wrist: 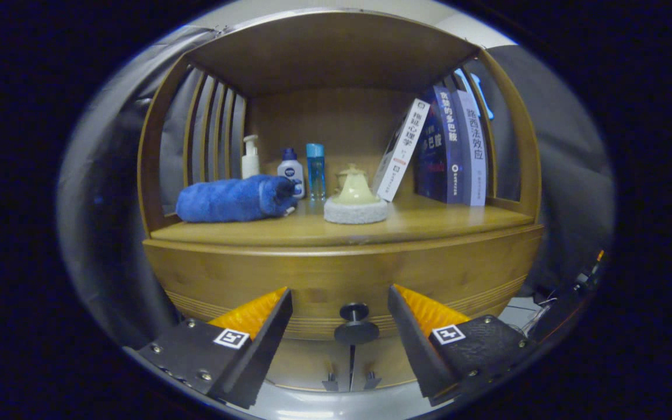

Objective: Pull open the drawer, take out the items inside it, and place them on the countertop above the cabinet.

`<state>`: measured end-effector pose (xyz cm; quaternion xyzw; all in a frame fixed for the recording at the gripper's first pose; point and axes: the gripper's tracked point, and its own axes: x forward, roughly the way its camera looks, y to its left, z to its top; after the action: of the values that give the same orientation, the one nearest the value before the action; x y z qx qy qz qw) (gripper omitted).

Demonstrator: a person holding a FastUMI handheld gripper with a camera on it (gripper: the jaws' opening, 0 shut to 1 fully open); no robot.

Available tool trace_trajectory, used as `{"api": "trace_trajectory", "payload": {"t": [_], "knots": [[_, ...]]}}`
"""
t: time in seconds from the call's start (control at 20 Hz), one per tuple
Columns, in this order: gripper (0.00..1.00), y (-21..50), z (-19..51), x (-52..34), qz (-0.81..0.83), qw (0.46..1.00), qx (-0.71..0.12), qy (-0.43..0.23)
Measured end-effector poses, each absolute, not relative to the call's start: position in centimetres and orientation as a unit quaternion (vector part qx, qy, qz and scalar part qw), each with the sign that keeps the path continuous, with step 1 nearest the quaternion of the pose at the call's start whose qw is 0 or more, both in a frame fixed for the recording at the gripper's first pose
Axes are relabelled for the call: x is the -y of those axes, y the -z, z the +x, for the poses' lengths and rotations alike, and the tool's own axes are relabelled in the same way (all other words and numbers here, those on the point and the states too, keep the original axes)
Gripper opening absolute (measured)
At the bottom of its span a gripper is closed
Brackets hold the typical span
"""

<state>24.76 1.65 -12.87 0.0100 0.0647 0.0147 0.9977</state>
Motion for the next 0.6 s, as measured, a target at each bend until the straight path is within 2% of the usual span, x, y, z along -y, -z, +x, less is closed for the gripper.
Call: {"api": "trace_trajectory", "payload": {"t": [0.6], "knots": [[0.98, 1.5, 13.3, -1.8, 0.006, 1.0, -0.011, -0.02]]}}
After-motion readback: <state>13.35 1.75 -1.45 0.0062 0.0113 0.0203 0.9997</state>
